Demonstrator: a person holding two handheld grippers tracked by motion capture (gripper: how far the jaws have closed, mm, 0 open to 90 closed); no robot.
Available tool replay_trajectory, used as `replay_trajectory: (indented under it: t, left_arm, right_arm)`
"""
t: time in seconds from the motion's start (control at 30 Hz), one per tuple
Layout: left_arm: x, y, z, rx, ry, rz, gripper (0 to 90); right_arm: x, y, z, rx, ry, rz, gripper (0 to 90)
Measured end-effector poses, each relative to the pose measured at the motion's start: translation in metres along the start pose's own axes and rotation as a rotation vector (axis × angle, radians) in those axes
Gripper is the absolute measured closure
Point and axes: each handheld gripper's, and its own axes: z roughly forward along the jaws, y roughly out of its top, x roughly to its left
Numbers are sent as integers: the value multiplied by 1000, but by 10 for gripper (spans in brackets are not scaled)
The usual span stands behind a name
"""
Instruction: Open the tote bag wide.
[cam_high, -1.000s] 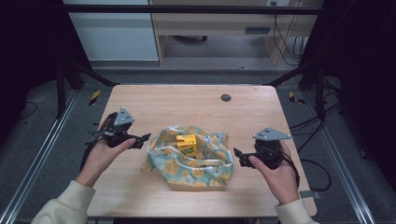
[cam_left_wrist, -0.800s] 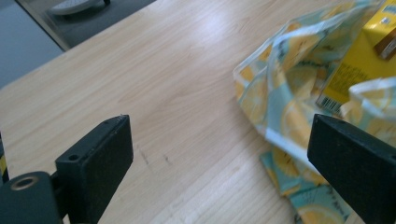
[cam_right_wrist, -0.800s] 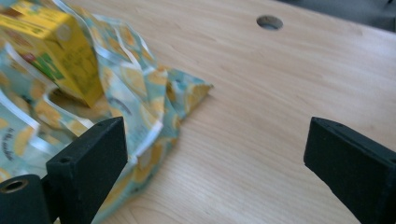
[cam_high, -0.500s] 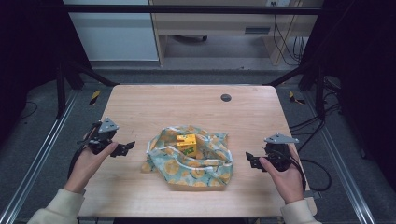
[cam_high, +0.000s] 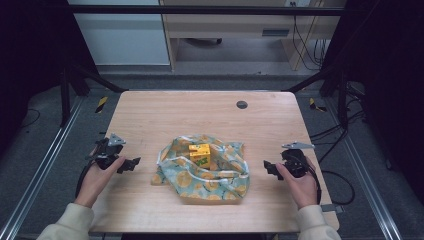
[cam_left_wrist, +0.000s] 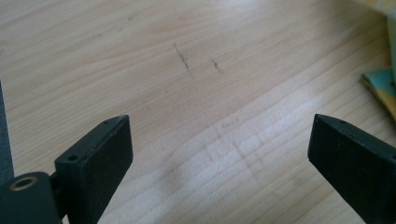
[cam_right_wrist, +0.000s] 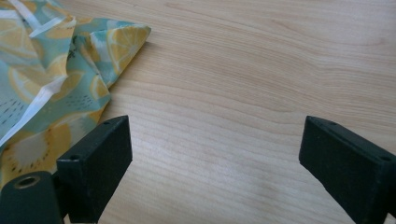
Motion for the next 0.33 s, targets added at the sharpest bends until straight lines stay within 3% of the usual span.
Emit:
replay_trajectory:
  t: [0.13, 0.23, 0.33]
  left_arm:
    - [-5, -7, 1, 13, 14, 14, 63]
    - [-13, -15, 1, 35, 18, 38, 63]
    - [-16, -17, -2, 31, 18, 35, 63]
  right_arm:
    - [2, -8, 11, -11, -16, 24, 112]
    - [3, -17, 10, 3, -33, 19, 113]
    - [3, -22, 7, -2, -40, 23, 114]
